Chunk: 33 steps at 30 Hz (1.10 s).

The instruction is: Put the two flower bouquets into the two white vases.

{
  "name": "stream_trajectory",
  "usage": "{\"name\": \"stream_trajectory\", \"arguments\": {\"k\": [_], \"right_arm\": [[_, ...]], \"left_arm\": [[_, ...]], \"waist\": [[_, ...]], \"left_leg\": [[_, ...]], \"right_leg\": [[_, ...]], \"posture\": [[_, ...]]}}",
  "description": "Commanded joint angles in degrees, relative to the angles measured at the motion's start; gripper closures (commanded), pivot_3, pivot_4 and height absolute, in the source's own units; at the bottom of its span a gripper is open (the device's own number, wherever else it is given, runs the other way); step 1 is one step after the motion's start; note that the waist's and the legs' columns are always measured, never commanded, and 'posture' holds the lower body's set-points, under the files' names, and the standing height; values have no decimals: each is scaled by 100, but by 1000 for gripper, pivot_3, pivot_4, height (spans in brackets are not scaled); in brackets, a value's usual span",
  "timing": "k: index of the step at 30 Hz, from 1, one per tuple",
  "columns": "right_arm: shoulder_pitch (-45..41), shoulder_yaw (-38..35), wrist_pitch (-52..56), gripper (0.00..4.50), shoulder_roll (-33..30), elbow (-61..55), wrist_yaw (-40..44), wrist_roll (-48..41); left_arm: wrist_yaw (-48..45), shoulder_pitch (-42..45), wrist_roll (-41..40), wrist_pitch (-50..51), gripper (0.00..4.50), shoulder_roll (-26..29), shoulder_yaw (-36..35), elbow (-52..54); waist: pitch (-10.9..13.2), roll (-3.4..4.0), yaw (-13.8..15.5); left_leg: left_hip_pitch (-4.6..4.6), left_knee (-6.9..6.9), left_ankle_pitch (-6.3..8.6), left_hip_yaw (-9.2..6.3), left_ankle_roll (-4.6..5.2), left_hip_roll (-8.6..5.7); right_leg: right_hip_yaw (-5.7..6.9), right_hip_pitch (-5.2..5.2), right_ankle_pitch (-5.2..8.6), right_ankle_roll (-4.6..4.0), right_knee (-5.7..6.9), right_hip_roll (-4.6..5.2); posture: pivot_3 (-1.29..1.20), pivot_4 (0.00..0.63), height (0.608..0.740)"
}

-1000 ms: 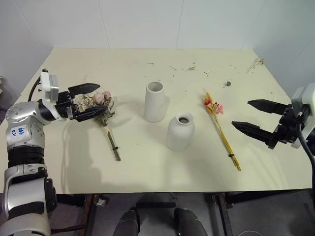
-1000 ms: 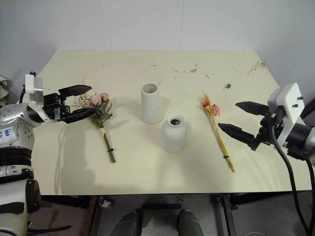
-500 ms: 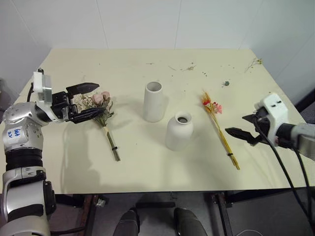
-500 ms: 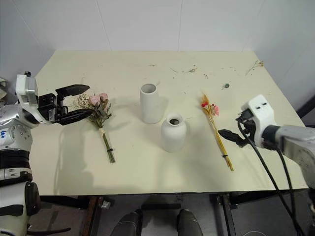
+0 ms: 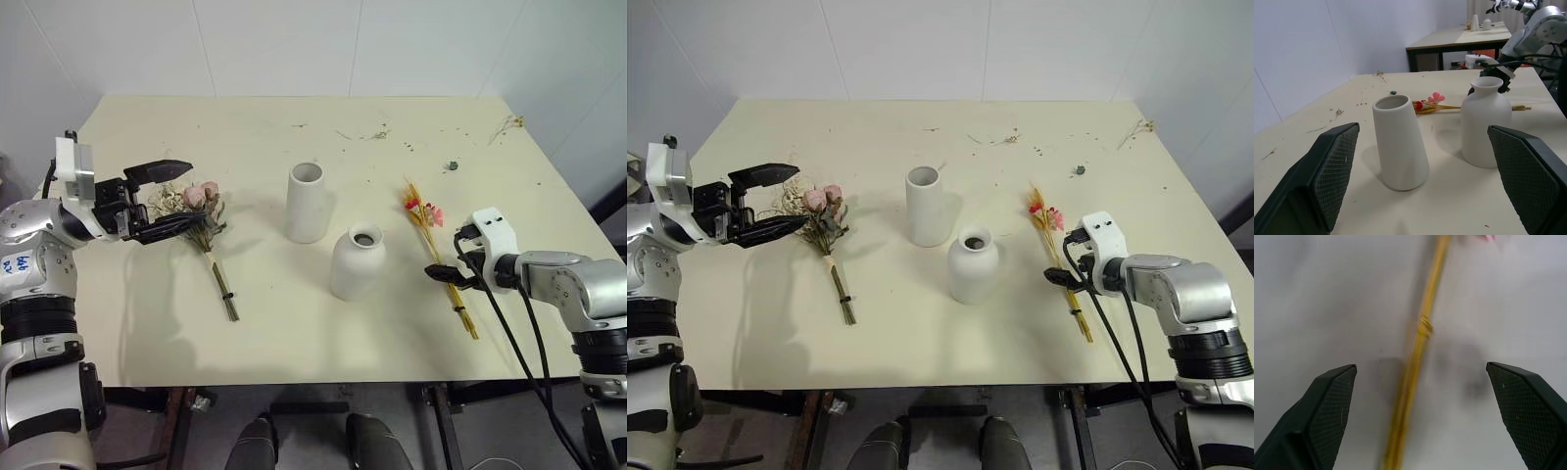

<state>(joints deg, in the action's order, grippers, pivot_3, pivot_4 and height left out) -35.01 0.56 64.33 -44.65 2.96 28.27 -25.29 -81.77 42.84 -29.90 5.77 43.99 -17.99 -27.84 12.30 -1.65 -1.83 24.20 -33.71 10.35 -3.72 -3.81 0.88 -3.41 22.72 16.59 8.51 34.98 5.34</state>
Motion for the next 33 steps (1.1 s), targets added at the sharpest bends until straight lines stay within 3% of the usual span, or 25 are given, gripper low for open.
{"name": "stream_trajectory", "arguments": {"k": [1,13,19,25,30,33], "right_arm": [[-242,17,-146,405,117,294,-120,305],[-272,-130,-329,4366,341,321,-126,549],[-487,-452,-718,4470,360,209,-202,605],[-1051,-896,-1758,4470,435,-59,-261,631],[-1739,-1753,-2517,4470,1346,-289,-792,109],[-1886,-1810,-3227,4470,1946,-879,-665,-228]], "left_arm": [[81,-35,-151,49,0,191,-178,261],[230,-95,-137,128,0,166,-139,383],[235,15,-96,105,0,139,-74,265],[227,158,-53,72,0,63,13,129],[182,298,-28,37,0,-21,99,-20],[161,366,-17,7,0,-39,134,-112]], "waist": [[0,0,-1],[0,-1,9],[0,0,8],[1,2,2],[1,2,-12],[1,2,2]], "left_leg": [[0,-1,0,0,0,0],[-2,-5,0,0,0,0],[0,-1,0,0,0,0],[-1,5,0,0,-1,0],[-1,10,-1,0,-1,3],[-1,18,-1,-1,-2,3]], "right_leg": [[0,0,0,0,1,-1],[0,-3,-1,2,2,0],[0,0,-1,2,2,0],[0,4,-1,2,2,-2],[1,4,-1,3,3,-4],[1,6,0,4,2,-4]], "posture": [[0,150,740],[0,150,740],[0,150,740],[0,150,740],[0,150,740],[0,150,740]]}}
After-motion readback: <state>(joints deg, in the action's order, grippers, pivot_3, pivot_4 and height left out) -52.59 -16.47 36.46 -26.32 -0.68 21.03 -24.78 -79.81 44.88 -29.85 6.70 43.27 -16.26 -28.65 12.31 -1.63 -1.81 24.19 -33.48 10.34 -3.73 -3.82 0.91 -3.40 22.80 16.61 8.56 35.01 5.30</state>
